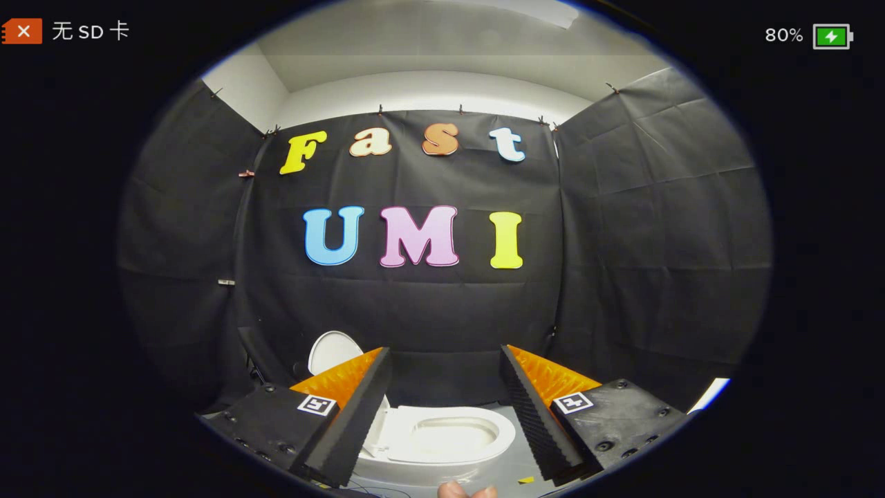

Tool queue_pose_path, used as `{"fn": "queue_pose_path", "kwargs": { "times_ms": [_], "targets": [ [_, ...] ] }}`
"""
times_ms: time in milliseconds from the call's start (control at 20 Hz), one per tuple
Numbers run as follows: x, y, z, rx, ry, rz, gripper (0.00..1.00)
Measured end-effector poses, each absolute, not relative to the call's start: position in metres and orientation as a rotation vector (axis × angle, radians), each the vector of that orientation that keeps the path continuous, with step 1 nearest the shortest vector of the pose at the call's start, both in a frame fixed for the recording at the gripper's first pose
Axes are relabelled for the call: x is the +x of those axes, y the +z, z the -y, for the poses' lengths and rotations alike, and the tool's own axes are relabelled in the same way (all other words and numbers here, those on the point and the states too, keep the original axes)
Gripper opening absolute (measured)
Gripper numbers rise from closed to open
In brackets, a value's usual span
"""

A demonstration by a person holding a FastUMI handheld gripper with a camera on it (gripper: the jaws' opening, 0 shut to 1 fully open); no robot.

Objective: Open the toilet lid.

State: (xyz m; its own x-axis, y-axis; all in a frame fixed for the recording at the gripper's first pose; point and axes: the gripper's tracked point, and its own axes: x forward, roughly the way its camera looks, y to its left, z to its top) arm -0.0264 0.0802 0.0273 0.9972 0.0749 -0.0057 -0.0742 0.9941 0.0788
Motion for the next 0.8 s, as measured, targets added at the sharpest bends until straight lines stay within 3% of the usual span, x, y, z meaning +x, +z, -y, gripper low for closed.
{"fn": "queue_pose_path", "kwargs": {
  "times_ms": [800],
  "targets": [
    [-0.032, 0.038, -0.086, 0.044, 0.069, 0.021, 0.98]
  ]
}}
